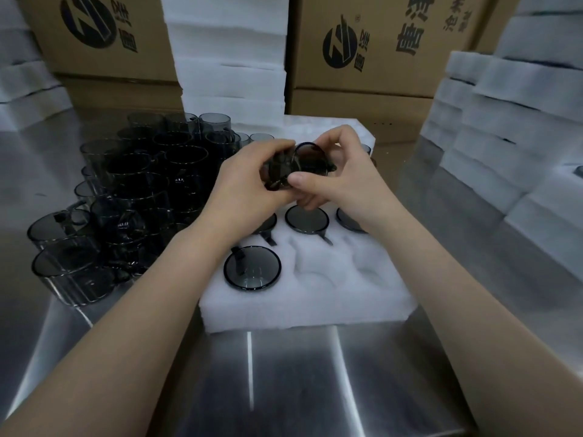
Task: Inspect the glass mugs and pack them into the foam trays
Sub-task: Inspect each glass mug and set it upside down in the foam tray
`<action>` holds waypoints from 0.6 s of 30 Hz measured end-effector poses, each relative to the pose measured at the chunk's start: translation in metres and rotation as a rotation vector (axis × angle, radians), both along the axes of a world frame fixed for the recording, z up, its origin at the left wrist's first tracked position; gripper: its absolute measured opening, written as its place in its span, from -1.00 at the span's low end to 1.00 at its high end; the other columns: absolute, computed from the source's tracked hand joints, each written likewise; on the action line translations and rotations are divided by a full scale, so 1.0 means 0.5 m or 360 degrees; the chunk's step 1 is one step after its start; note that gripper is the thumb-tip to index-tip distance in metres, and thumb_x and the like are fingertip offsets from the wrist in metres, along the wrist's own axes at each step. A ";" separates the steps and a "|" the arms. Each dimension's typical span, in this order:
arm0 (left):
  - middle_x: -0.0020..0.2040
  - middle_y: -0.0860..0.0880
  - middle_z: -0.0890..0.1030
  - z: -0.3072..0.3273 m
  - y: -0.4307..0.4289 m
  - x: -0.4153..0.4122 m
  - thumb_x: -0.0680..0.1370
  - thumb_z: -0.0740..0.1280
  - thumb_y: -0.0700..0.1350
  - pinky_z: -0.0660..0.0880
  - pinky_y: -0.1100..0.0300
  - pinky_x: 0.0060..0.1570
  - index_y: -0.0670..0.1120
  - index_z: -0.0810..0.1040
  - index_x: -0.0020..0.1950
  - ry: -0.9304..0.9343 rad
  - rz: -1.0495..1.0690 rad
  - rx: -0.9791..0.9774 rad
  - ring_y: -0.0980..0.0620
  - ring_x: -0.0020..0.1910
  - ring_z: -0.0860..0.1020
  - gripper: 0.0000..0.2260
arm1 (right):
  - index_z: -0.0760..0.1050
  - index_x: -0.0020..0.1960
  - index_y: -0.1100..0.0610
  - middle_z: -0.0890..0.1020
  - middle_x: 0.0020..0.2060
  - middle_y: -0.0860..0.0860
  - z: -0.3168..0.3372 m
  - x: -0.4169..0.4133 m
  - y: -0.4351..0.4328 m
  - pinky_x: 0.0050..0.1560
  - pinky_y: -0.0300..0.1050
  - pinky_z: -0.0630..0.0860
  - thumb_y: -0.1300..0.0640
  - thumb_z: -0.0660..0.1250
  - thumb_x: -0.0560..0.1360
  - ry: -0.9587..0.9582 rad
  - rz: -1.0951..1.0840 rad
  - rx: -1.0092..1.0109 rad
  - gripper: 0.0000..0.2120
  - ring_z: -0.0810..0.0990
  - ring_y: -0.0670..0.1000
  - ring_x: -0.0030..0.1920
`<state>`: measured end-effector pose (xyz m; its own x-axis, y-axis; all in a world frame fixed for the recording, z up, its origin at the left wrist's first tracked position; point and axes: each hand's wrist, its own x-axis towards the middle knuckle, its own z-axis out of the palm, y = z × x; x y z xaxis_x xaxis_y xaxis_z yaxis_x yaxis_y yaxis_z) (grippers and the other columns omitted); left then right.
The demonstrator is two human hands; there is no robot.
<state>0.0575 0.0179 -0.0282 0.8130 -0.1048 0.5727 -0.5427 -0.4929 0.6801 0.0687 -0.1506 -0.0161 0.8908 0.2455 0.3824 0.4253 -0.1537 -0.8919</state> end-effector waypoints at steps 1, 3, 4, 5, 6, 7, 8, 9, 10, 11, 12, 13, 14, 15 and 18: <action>-0.02 0.33 0.55 0.001 -0.002 -0.004 0.29 0.55 0.00 0.43 0.38 0.11 0.13 0.57 0.20 -0.0052 -0.0010 0.0028 0.27 0.04 0.51 -0.51 | 0.28 0.01 0.13 0.61 -0.10 0.14 0.000 -0.002 0.003 -0.39 -0.04 0.62 0.19 0.53 0.41 -0.0008 -0.0049 -0.0003 -0.58 0.65 0.14 -0.41; -0.03 0.33 0.52 0.001 -0.004 -0.008 0.28 0.57 -0.04 0.42 0.36 0.13 0.05 0.58 0.22 -0.0153 -0.0017 0.0096 0.23 0.08 0.50 -0.48 | 0.27 -0.05 0.12 0.64 -0.26 0.09 0.003 -0.004 0.007 -0.50 -0.09 0.56 0.12 0.52 0.43 0.0018 -0.0125 0.0045 -0.60 0.62 0.13 -0.47; 0.00 0.30 0.51 0.000 -0.004 -0.008 0.28 0.59 -0.08 0.42 0.34 0.14 0.01 0.58 0.23 -0.0195 -0.0014 0.0130 0.20 0.11 0.50 -0.48 | 0.27 -0.07 0.12 0.65 -0.33 0.07 0.004 -0.004 0.008 -0.55 -0.12 0.52 0.08 0.50 0.45 0.0046 -0.0143 0.0091 -0.62 0.61 0.14 -0.49; 0.02 0.27 0.52 0.000 -0.003 -0.008 0.29 0.59 -0.12 0.41 0.33 0.15 -0.01 0.58 0.23 -0.0224 -0.0017 0.0157 0.18 0.11 0.51 -0.48 | 0.27 -0.09 0.13 0.64 -0.38 0.07 0.005 -0.003 0.008 -0.58 -0.15 0.48 0.06 0.47 0.47 0.0080 -0.0144 0.0142 -0.64 0.60 0.15 -0.51; 0.04 0.23 0.54 0.000 -0.003 -0.008 0.30 0.59 -0.13 0.42 0.33 0.15 -0.02 0.58 0.23 -0.0232 -0.0026 0.0170 0.18 0.12 0.51 -0.49 | 0.28 -0.10 0.14 0.63 -0.40 0.08 0.005 -0.003 0.007 -0.59 -0.17 0.45 0.04 0.44 0.50 0.0116 -0.0135 0.0191 -0.66 0.59 0.16 -0.52; 0.06 0.18 0.57 0.000 -0.003 -0.009 0.31 0.59 -0.13 0.42 0.30 0.17 -0.04 0.58 0.24 -0.0227 -0.0036 0.0172 0.17 0.13 0.51 -0.48 | 0.29 -0.10 0.14 0.63 -0.40 0.09 0.005 -0.002 0.005 -0.60 -0.18 0.43 0.02 0.41 0.53 0.0157 -0.0121 0.0236 -0.69 0.58 0.17 -0.53; 0.10 0.14 0.58 0.001 -0.003 -0.009 0.31 0.59 -0.13 0.42 0.27 0.20 -0.06 0.58 0.25 -0.0213 -0.0040 0.0161 0.16 0.15 0.51 -0.47 | 0.30 -0.12 0.14 0.63 -0.39 0.10 0.004 -0.001 0.003 -0.60 -0.18 0.41 0.02 0.38 0.55 0.0204 -0.0099 0.0282 -0.71 0.58 0.18 -0.53; 0.11 0.13 0.58 0.001 -0.003 -0.009 0.31 0.60 -0.14 0.42 0.28 0.22 -0.07 0.58 0.26 -0.0192 -0.0043 0.0130 0.16 0.16 0.52 -0.46 | 0.30 -0.14 0.13 0.63 -0.36 0.10 0.003 0.000 0.001 -0.61 -0.18 0.39 0.02 0.34 0.57 0.0255 -0.0067 0.0331 -0.73 0.57 0.18 -0.53; 0.10 0.15 0.58 0.001 -0.003 -0.009 0.31 0.60 -0.14 0.41 0.31 0.22 -0.07 0.58 0.26 -0.0163 -0.0050 0.0078 0.18 0.15 0.52 -0.46 | 0.30 -0.16 0.12 0.63 -0.34 0.11 0.003 0.001 -0.002 -0.61 -0.18 0.39 0.03 0.31 0.59 0.0302 -0.0021 0.0379 -0.74 0.57 0.17 -0.53; 0.07 0.19 0.57 0.000 -0.002 -0.008 0.31 0.60 -0.14 0.41 0.37 0.19 -0.06 0.58 0.26 -0.0127 -0.0062 0.0015 0.20 0.12 0.53 -0.46 | 0.30 -0.17 0.11 0.63 -0.31 0.12 0.003 0.002 -0.005 -0.60 -0.18 0.40 0.04 0.28 0.61 0.0349 0.0037 0.0429 -0.75 0.57 0.17 -0.52; 0.05 0.23 0.57 -0.001 -0.002 -0.008 0.31 0.60 -0.15 0.41 0.41 0.15 -0.04 0.58 0.26 -0.0087 -0.0079 -0.0047 0.22 0.10 0.54 -0.46 | 0.31 -0.16 0.11 0.63 -0.28 0.14 0.004 0.003 -0.009 -0.59 -0.19 0.42 0.06 0.26 0.62 0.0395 0.0106 0.0478 -0.76 0.58 0.15 -0.51; 0.05 0.22 0.59 -0.002 0.000 -0.006 0.31 0.60 -0.16 0.42 0.42 0.14 -0.03 0.58 0.27 -0.0048 -0.0097 -0.0102 0.22 0.08 0.55 -0.46 | 0.33 -0.15 0.11 0.64 -0.26 0.15 0.004 0.005 -0.012 -0.58 -0.20 0.46 0.08 0.23 0.63 0.0443 0.0185 0.0528 -0.79 0.60 0.14 -0.50; 0.06 0.19 0.61 -0.003 0.001 -0.005 0.32 0.60 -0.18 0.44 0.39 0.14 -0.03 0.57 0.27 -0.0013 -0.0111 -0.0150 0.21 0.08 0.57 -0.46 | 0.35 -0.13 0.12 0.64 -0.23 0.15 0.004 0.007 -0.014 -0.55 -0.21 0.50 0.11 0.21 0.64 0.0493 0.0270 0.0582 -0.82 0.61 0.12 -0.48; 0.07 0.14 0.63 -0.004 0.004 -0.003 0.32 0.59 -0.19 0.46 0.35 0.16 -0.03 0.57 0.26 0.0014 -0.0123 -0.0196 0.19 0.08 0.58 -0.47 | 0.38 -0.09 0.13 0.64 -0.21 0.16 0.003 0.008 -0.016 -0.51 -0.22 0.53 0.15 0.18 0.65 0.0539 0.0353 0.0640 -0.86 0.63 0.10 -0.46; 0.07 0.09 0.64 -0.005 0.009 0.001 0.35 0.55 -0.25 0.51 0.17 0.21 0.00 0.57 0.23 0.0067 -0.0125 -0.0339 0.15 0.09 0.60 -0.51 | 0.45 0.09 0.14 0.64 -0.13 0.15 -0.002 0.011 -0.021 -0.33 -0.21 0.61 0.24 0.20 0.59 0.0606 0.0536 0.0763 -0.88 0.67 0.05 -0.36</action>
